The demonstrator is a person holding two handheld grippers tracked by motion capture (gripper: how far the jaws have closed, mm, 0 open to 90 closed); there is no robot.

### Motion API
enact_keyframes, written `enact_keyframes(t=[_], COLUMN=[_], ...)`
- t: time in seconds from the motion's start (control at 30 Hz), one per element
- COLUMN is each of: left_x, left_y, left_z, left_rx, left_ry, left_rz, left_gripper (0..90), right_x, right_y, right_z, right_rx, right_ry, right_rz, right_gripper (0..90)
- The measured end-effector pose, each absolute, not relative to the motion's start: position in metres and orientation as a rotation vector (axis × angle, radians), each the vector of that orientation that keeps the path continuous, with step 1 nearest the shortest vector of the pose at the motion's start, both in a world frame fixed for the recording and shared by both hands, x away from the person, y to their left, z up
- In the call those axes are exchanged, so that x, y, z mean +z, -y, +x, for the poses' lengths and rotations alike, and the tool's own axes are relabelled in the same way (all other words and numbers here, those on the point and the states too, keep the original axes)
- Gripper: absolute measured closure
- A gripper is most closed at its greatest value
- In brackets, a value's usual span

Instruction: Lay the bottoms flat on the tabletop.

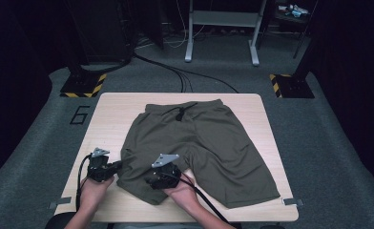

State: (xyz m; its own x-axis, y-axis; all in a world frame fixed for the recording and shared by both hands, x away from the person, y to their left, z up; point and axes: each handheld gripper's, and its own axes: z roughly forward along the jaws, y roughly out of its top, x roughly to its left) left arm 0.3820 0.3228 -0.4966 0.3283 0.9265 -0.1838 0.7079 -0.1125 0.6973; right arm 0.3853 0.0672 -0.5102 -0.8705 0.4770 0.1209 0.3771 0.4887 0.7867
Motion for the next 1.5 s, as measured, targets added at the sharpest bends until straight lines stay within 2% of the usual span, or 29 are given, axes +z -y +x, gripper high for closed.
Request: enact_keyframes(t=[0.2,0.27,0.3,0.4,0.43,0.47,0.5,0.53,0.7,0.87,1.1,1.13,1.2,1.23,1.27,1.3,1.4,1.5], left_x=[-0.499,-0.499,-0.499,-0.498,-0.499,-0.499,-0.499,-0.499,-0.498,-0.497,-0.494,-0.493,-0.491,-0.491,-0.489,-0.488,-0.486,-0.483], left_y=[-0.327,-0.327,-0.327,-0.329,-0.330,-0.330,-0.332,-0.334,-0.342,-0.348,-0.344,-0.343,-0.342,-0.342,-0.343,-0.342,-0.342,-0.334], left_z=[0.382,0.382,0.382,0.382,0.382,0.382,0.382,0.382,0.383,0.383,0.378,0.378,0.377,0.377,0.377,0.377,0.379,0.385], left_rx=[0.388,0.384,0.384,0.379,0.388,0.384,0.376,0.381,0.359,0.356,0.333,0.342,0.338,0.338,0.342,0.336,0.359,0.380], left_ry=[-1.445,-1.446,-1.446,-1.453,-1.451,-1.460,-1.470,-1.474,-1.507,-1.500,-1.453,-1.445,-1.442,-1.442,-1.429,-1.431,-1.414,-1.395], left_rz=[1.875,1.871,1.871,1.871,1.872,1.860,1.852,1.851,1.809,1.789,1.841,1.833,1.801,1.801,1.808,1.776,1.786,1.811], left_gripper=[86.6,86.8,86.9,87.1,87.1,87.1,87.1,87.2,87.4,87.4,85.0,81.0,73.9,71.2,71.2,69.3,68.2,66.7], right_x=[-0.525,-0.529,-0.529,-0.529,-0.529,-0.529,-0.529,-0.528,-0.519,-0.511,-0.502,-0.501,-0.500,-0.499,-0.499,-0.494,-0.489,-0.491], right_y=[-0.082,-0.086,-0.086,-0.087,-0.086,-0.086,-0.085,-0.083,-0.068,-0.035,0.006,0.008,0.011,0.013,0.013,0.015,0.018,0.019], right_z=[0.372,0.366,0.366,0.364,0.363,0.363,0.362,0.363,0.366,0.369,0.372,0.373,0.374,0.376,0.376,0.377,0.381,0.392], right_rx=[1.249,1.215,1.215,1.227,1.240,1.240,1.242,1.237,1.177,1.149,1.160,1.165,1.182,1.233,1.233,1.285,1.306,1.280], right_ry=[-2.641,-2.613,-2.613,-2.615,-2.628,-2.628,-2.627,-2.638,-2.695,-2.713,-2.704,-2.719,-2.706,-2.699,-2.699,-2.643,-2.579,-2.538], right_rz=[0.664,0.621,0.621,0.606,0.588,0.588,0.606,0.619,0.661,0.713,0.768,0.752,0.755,0.761,0.761,0.766,0.759,0.761], right_gripper=[42.3,49.5,49.5,67.0,83.0,83.0,88.8,89.7,90.0,90.0,89.6,87.7,75.7,65.9,65.9,61.0,62.6,68.4])
